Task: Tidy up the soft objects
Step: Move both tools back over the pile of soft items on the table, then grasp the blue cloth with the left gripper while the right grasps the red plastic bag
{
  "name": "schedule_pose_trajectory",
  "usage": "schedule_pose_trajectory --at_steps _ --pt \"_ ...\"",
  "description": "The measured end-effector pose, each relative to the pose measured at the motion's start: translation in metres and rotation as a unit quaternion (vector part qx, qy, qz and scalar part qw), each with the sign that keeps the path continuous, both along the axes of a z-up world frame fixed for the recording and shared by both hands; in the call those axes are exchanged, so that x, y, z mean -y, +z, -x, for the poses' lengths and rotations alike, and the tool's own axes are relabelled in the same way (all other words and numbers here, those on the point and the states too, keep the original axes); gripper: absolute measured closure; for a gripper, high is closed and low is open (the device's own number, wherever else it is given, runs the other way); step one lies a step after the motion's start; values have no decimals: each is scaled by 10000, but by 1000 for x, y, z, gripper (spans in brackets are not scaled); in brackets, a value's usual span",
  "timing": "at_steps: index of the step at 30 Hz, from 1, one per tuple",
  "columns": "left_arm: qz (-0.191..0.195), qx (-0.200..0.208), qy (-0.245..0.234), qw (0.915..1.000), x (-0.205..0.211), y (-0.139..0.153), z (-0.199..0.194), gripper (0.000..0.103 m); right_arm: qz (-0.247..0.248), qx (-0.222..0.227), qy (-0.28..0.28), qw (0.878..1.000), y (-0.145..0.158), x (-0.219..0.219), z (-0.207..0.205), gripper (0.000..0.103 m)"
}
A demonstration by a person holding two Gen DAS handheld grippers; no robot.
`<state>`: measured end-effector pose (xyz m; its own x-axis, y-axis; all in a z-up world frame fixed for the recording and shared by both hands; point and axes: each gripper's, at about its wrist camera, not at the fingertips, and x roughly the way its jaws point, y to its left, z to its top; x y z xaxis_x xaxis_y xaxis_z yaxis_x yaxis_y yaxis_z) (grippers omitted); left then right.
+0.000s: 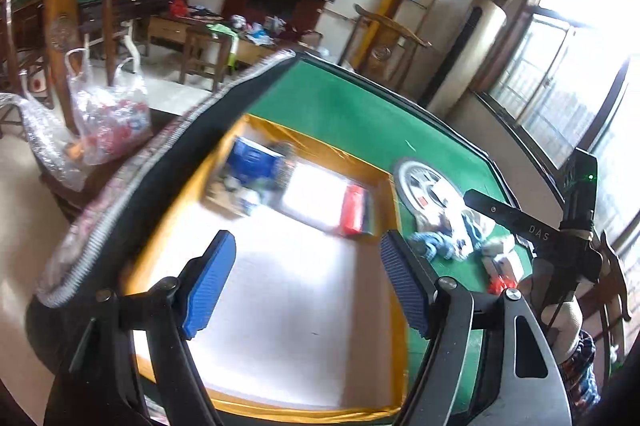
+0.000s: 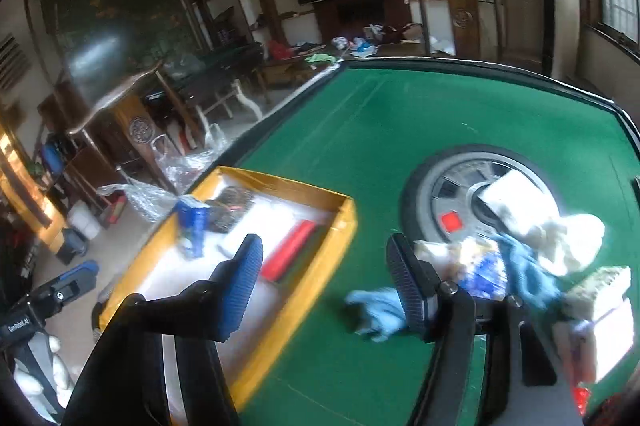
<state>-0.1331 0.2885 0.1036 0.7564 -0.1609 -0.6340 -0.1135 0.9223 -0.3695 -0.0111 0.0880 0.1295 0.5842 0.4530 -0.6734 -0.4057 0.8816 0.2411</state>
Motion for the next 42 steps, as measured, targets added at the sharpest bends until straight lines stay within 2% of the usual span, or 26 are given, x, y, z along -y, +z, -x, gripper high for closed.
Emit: schedule_pose_trajectory --at_steps 7,11,14,17,21,26,30,36,37,38,39,42 --pt "-158 -215 -575 9980 72 -5 -8 28 -391 -239 -1081 9931 -20 129 8 44" --pt "-256 -401 -797 9957 109 -10 -13 28 -691 -309 -1461 9864 -29 179 4 44" --pt "-489 -441 -1003 9928 133 -8 -20 28 -877 -326 -1589 9829 -39 206 5 44" --pt "-936 -558 -1209 9867 157 -9 -37 28 -1125 -314 -1718 9782 -47 229 6 44" --pt "-1337 -823 -1618 9743 188 -21 -79 28 -1241 -371 -1703 9768 -54 242 8 44" --pt "-1832 -1286 -1878 9564 220 -46 -136 28 -1286 -250 -1731 9762 -51 250 14 44" --pt "-2147 -1355 -1970 9470 236 -62 -164 28 -1467 -245 -1796 9724 -51 261 16 44" --pt "-2011 -1731 -2150 9399 243 -88 -170 30 -1644 -295 -1852 9684 -52 269 16 43" --pt "-1991 -1645 -2198 9407 245 -86 -164 35 -1655 -297 -1837 9685 -52 269 16 43" --pt "-1955 -1631 -2277 9399 248 -84 -158 50 -1657 -296 -1821 9688 -52 269 16 43" --pt "-1853 -1634 -2369 9396 249 -82 -151 56 -1651 -291 -1813 9690 -51 269 16 43" --pt "-1666 -1519 -2489 9419 254 -76 -132 56 -1671 -307 -1784 9692 -50 267 16 43"
